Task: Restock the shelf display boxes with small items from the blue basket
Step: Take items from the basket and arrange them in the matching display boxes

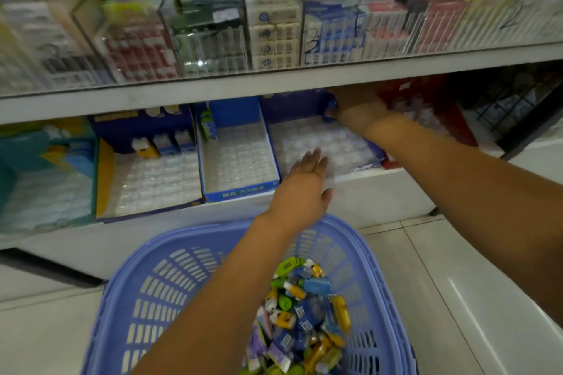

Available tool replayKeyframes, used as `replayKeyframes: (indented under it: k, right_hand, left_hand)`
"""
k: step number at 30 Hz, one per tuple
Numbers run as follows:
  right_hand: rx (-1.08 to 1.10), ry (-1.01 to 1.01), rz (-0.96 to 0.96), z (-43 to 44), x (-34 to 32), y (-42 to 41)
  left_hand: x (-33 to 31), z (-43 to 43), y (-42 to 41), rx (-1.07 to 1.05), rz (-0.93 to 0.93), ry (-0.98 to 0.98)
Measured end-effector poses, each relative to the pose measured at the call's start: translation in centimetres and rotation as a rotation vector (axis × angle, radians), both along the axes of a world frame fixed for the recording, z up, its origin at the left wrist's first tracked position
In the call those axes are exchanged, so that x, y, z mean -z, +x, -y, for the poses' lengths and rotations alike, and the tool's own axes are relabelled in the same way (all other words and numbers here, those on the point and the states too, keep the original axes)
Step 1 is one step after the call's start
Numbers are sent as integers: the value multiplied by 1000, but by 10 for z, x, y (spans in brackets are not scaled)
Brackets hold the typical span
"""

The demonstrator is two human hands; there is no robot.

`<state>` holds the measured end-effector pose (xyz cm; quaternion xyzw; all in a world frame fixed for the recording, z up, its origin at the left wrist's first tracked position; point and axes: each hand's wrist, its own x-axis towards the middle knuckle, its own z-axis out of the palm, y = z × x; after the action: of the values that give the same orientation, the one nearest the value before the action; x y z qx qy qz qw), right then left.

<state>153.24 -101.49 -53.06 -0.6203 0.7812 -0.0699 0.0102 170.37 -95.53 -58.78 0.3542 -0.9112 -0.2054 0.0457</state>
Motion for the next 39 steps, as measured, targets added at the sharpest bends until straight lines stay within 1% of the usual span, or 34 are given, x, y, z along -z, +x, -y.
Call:
replayKeyframes:
  k: [3,4,5,6,7,9,11,12,14,15,17,20,22,23,24,26,28,30,31,32,33,34,35,36,39]
  right_hand:
    - [-71,-109,70,-32,-4,29]
    - [-117,-119,111,-47,-3,41]
    - [-155,-87,159,-64,-1,55]
    - [-193,-21,218,-80,9,67]
    - [-233,69,261,-95,20,80]
    - [-269,335,281,-120,59,106]
    - [-265,614,274,-143,107,124]
    - [-255,719,265,-154,132,129]
    - [-239,850,191,-174,173,134]
    - [-231,871,168,-181,189,135]
    - [-254,815,117,-189,210,137]
    - [-309,689,-86,-190,228,139]
    - [-304,721,-110,-187,227,142]
    - [-275,757,-62,-185,223,144]
    - [-273,777,-57,-181,218,144]
    - [-128,819,144,-170,205,143]
    - [8,781,470,-163,197,142]
    - [140,738,835,-160,190,139]
    - [226,707,985,-160,190,137]
    - [269,683,1049,-162,193,135]
    - [243,674,971,-165,200,131]
    - [171,685,780,-169,204,129]
    - [54,687,577,-175,214,125]
    - [-43,688,425,-181,222,124]
    - [-215,741,111,-196,244,125]
  left_hand:
    - [6,-24,26,-82,-338,-62]
    - [14,-32,38,-129,-391,-46]
    - [24,-41,50,-167,-388,-3]
    - [39,-48,62,-188,-314,62]
    - [54,-55,74,-193,-176,143]
    - [91,-69,97,-146,108,344]
    - [123,-86,117,-62,270,520]
    - [137,-95,126,-20,325,576]
    - [160,-110,137,51,349,646]
    - [167,-114,140,74,330,655]
    - [175,-116,142,62,313,660]
    - [179,-108,139,47,350,670]
    - [180,-106,136,23,303,672]
    - [180,-106,134,-13,261,660]
    - [180,-106,131,-46,215,636]
    - [179,-105,122,-82,130,554]
    - [176,-105,113,-102,73,471]
    - [174,-101,109,-156,28,409]
    - [174,-97,110,-190,24,402]
    - [174,-93,113,-229,35,420]
    - [176,-90,117,-273,45,449]
    - [177,-86,123,-321,36,481]
    - [178,-84,129,-372,9,515]
    - [178,-82,134,-420,-32,555]
    - [171,-74,144,-506,-199,710]
